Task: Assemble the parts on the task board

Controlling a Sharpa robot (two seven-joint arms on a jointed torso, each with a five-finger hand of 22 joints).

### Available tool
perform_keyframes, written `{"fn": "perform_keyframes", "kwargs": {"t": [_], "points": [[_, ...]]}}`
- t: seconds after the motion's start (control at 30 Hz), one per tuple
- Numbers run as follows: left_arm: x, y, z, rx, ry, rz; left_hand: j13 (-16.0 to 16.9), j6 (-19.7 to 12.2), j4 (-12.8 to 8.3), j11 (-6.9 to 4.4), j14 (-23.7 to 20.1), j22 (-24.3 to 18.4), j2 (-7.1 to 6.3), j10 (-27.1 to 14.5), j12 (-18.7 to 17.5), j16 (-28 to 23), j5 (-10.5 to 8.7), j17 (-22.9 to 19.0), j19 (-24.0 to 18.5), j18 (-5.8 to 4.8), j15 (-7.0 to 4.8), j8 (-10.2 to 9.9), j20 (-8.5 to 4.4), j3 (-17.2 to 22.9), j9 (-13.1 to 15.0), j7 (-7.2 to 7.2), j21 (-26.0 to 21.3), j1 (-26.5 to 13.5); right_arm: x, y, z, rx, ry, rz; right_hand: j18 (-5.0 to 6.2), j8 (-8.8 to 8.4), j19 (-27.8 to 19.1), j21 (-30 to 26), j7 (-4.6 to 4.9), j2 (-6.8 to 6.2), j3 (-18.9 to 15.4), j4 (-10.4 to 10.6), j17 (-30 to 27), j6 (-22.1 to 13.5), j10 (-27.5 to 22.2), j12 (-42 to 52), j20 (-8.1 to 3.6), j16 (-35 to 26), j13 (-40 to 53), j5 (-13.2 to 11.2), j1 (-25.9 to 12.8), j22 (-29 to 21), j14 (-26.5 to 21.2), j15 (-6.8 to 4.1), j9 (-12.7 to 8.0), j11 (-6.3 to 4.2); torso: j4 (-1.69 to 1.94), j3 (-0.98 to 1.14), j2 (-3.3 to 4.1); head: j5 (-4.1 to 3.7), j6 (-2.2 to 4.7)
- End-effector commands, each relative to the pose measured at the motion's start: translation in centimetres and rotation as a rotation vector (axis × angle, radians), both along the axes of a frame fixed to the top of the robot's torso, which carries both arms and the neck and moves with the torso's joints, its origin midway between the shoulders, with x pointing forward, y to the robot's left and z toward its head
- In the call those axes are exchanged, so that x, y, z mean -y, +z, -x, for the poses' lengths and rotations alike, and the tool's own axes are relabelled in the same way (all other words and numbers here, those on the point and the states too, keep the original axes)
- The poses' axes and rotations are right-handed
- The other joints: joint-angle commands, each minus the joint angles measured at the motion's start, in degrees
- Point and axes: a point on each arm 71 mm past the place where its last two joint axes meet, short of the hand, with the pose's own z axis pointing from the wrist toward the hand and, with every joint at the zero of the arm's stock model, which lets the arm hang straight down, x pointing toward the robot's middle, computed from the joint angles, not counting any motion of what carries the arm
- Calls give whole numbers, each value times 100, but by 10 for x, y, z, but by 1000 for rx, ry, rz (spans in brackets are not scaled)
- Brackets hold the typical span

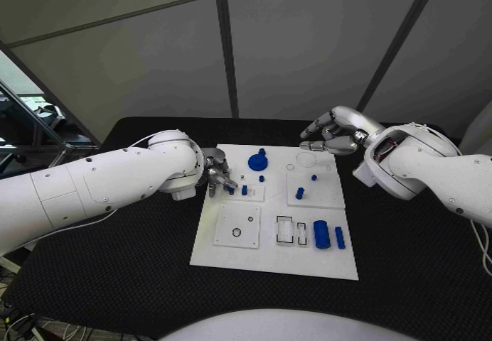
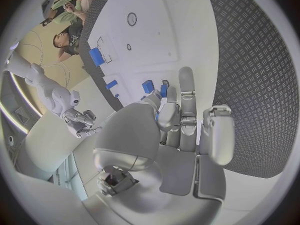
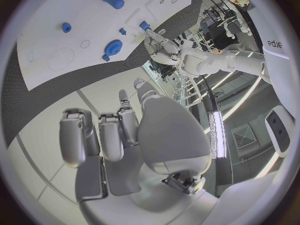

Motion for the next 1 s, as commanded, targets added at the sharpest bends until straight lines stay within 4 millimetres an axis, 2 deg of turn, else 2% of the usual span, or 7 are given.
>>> {"fn": "perform_keyframes", "kwargs": {"t": [0.03, 0.53, 1.0], "points": [[-1, -2, 2, -20, -16, -25, -9, 16, -371, 3, -10, 1033, -60, 27, 21, -24, 11, 6, 347, -158, -35, 25, -29, 401, 323, -38, 27, 5, -1, 1, 0, 6, 10, 6, 34, 22, 49, -35, 0, 30, 8, 39, 963, 15, 2, -21, -33, -14, 317, 27, -29, 641, 475, -33, -6, -30, 2, -3, -1, -12, -13], [1, -3, 0, -25, -13, -30, -11, 14, -376, 2, -10, 1031, -85, 29, 18, -26, 11, 9, 346, -157, -36, 35, -30, 468, 337, -38, 24, -18, -1, 1, 0, 5, 10, 7, 34, 22, 49, -35, 0, 30, 8, 39, 963, 15, 2, -21, -33, -14, 317, 27, -29, 641, 475, -33, -6, -30, -8, 6, 5, 8, -19], [5, -5, -1, -45, -26, -46, -13, 9, -370, 4, -9, 1036, -134, 32, 15, -29, 11, 14, 348, -158, -35, 52, -30, 584, 361, -35, 26, -84, -2, 1, 0, 5, 12, 7, 34, 22, 49, -35, 0, 30, 8, 39, 963, 15, 2, -21, -33, -14, 317, 27, -29, 641, 475, -33, -6, -30, -4, 5, 0, -7, -34]]}}
